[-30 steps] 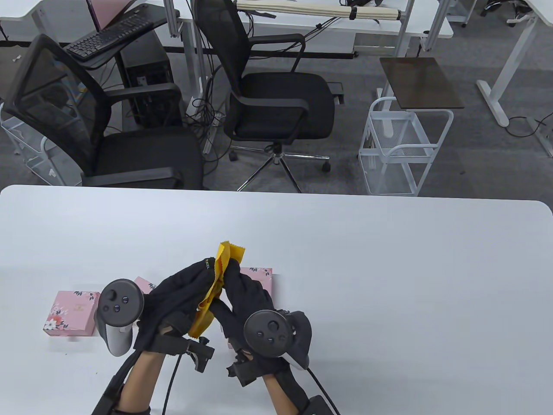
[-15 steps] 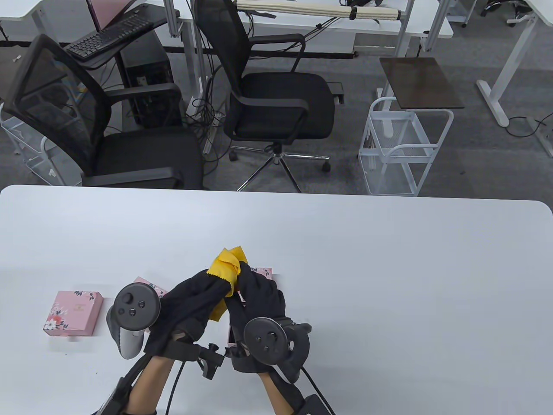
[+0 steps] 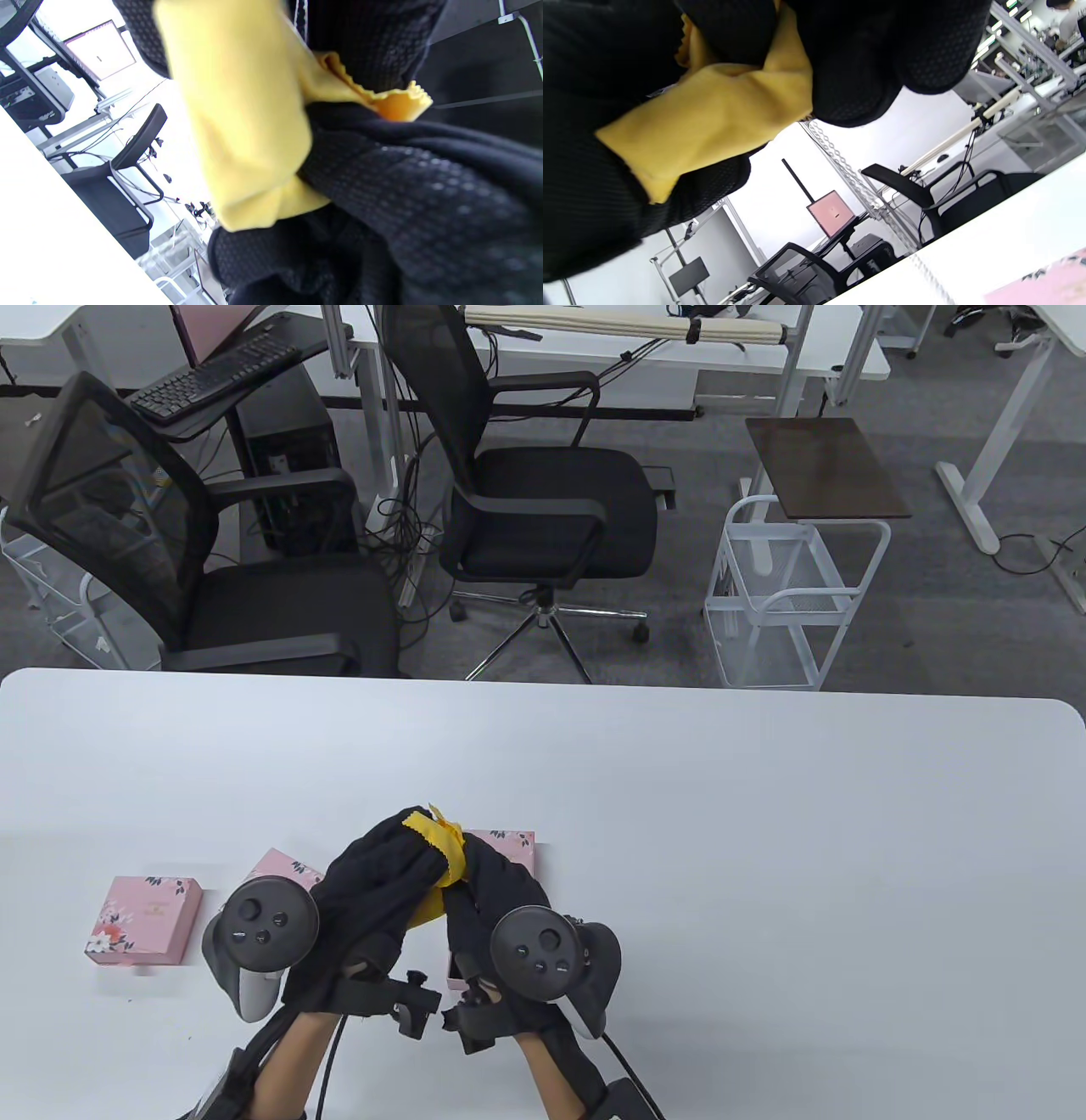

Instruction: Dust necklace

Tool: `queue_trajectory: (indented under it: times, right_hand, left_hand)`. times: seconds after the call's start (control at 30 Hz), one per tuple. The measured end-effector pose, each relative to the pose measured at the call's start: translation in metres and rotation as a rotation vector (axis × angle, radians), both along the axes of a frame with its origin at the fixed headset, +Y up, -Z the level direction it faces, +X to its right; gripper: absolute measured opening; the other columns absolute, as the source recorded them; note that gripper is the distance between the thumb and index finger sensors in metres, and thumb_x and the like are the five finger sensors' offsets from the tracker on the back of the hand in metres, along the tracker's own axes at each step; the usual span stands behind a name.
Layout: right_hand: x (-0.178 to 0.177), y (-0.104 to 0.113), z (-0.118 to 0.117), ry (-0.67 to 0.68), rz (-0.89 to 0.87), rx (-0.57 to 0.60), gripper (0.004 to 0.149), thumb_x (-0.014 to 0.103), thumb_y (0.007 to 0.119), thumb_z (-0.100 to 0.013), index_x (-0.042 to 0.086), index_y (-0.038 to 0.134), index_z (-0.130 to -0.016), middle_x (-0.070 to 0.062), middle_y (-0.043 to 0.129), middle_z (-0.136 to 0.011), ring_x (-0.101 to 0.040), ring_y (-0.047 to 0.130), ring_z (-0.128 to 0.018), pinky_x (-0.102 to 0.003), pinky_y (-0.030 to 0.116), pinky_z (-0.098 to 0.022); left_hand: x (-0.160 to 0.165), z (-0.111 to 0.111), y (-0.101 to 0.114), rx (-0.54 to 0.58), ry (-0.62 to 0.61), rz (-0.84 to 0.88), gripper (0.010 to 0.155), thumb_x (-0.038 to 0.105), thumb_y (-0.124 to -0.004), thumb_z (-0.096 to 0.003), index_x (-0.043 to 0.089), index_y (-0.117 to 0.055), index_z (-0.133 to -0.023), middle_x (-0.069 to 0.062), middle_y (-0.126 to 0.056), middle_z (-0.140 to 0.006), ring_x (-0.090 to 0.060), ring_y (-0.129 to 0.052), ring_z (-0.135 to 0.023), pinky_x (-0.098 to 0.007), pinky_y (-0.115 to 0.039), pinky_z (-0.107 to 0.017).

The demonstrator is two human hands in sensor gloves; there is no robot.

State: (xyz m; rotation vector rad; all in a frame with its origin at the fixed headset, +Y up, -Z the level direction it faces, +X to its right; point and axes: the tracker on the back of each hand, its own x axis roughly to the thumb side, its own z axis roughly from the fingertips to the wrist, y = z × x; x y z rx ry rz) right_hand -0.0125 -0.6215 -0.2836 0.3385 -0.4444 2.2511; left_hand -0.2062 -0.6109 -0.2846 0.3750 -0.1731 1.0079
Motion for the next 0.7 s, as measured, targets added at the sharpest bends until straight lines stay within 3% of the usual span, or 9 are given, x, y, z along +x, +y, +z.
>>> queue_trajectory:
  times: [0.23, 0.5, 0.7]
  right_hand:
    - [0.005, 0.004, 0.000, 0.051, -0.060, -0.046, 0.042, 0.026, 0.075, -0.064, 0.008, 0.070, -0.101, -0.018, 0.090, -0.081, -0.037, 0.094, -0.061, -0.056, 0.075, -0.057]
    - [0.013, 0.009, 0.004, 0.010, -0.100, -0.033, 0.039, 0.036, 0.080, -0.061, 0.012, 0.078, -0.092, -0.014, 0.093, -0.074, -0.034, 0.095, -0.057, -0.055, 0.076, -0.055]
    - [0.009, 0.007, 0.002, 0.056, -0.070, -0.057, 0.037, 0.032, 0.075, -0.064, 0.012, 0.077, -0.095, -0.016, 0.092, -0.078, -0.037, 0.094, -0.060, -0.056, 0.075, -0.057]
  left_hand:
    - [0.003, 0.005, 0.003, 0.073, 0.018, 0.027, 0.037, 0.047, -0.089, -0.0516, 0.029, -0.094, -0.084, 0.000, -0.087, -0.101, -0.024, -0.088, -0.085, -0.045, -0.080, -0.061]
    - [0.003, 0.009, 0.006, 0.093, -0.002, 0.076, 0.037, 0.047, -0.089, -0.0518, 0.031, -0.092, -0.084, 0.000, -0.087, -0.101, -0.024, -0.088, -0.085, -0.044, -0.080, -0.061]
    - [-0.003, 0.009, 0.009, 0.117, 0.019, 0.102, 0.037, 0.047, -0.089, -0.0513, 0.032, -0.092, -0.085, 0.000, -0.091, -0.098, -0.022, -0.092, -0.082, -0.044, -0.083, -0.058]
